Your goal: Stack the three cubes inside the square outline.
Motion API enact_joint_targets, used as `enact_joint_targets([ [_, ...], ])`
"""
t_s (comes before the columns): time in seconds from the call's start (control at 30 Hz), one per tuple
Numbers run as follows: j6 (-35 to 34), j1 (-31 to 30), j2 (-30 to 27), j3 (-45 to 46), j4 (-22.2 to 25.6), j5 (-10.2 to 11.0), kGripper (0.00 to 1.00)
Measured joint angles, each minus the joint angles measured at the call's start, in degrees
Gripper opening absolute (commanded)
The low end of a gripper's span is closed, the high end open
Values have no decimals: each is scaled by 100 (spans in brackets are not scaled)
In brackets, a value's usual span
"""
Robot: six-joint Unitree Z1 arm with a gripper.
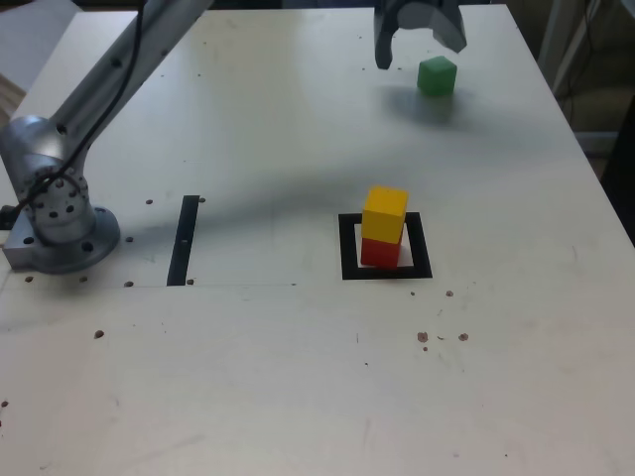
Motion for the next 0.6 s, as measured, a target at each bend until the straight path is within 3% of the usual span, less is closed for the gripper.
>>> enact_joint_targets([
  [0.6, -50, -109, 426, -167, -596, -9, 93],
])
